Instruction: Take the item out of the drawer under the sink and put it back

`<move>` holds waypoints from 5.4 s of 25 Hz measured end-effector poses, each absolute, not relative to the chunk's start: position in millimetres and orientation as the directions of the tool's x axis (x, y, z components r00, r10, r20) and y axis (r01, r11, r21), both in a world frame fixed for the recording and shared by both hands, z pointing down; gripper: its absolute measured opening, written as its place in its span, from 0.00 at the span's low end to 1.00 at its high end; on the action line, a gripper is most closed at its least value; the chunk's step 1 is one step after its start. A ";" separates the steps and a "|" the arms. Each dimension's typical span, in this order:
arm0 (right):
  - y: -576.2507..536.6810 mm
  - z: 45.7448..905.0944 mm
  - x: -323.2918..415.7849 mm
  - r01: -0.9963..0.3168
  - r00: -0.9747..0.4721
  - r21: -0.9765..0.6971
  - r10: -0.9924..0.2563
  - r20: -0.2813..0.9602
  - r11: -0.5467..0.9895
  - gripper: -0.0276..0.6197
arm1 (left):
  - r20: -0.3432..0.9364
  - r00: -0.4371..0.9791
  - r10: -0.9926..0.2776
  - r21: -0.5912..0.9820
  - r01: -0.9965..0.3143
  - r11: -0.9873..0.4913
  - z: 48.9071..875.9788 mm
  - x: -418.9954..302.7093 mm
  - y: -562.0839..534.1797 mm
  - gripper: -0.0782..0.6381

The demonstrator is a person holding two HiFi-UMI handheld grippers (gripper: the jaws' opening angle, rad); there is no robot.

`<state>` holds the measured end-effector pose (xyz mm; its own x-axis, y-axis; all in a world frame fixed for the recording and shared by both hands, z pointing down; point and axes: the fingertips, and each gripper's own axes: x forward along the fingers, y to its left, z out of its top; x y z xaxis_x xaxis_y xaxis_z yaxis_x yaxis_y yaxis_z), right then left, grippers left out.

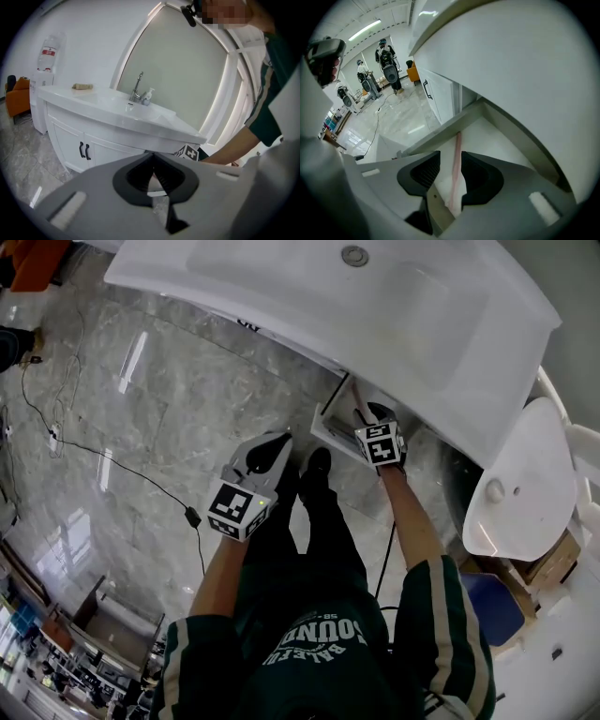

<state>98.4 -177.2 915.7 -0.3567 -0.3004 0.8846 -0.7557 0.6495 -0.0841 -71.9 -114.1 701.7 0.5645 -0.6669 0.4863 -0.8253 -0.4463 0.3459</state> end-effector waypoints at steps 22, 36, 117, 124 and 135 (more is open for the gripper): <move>-172.8 981.7 117.4 -0.749 -0.157 0.028 -0.219 0.963 0.662 0.12 | 0.526 0.531 -0.664 0.363 -0.847 -0.389 729.5 -104.5 -92.0 0.18; -150.8 895.3 124.9 -0.768 -0.194 0.028 -0.274 0.942 0.640 0.12 | 0.490 0.555 -0.672 0.349 -0.832 -0.432 667.3 -95.3 -93.2 0.18; -190.7 425.2 106.5 -0.886 -0.454 -0.061 -0.834 0.314 0.460 0.12 | 0.208 0.638 -0.741 0.112 -0.768 -0.630 416.0 -81.1 -177.1 0.18; -178.4 467.9 117.9 -0.889 -0.442 -0.068 -0.807 0.393 0.453 0.12 | 0.246 0.651 -0.718 0.146 -0.757 -0.637 440.1 -67.4 -169.4 0.18; -140.5 556.9 126.5 -0.870 -0.458 -0.110 -0.705 0.541 0.481 0.12 | 0.338 0.651 -0.680 0.223 -0.757 -0.614 504.3 -52.6 -152.6 0.18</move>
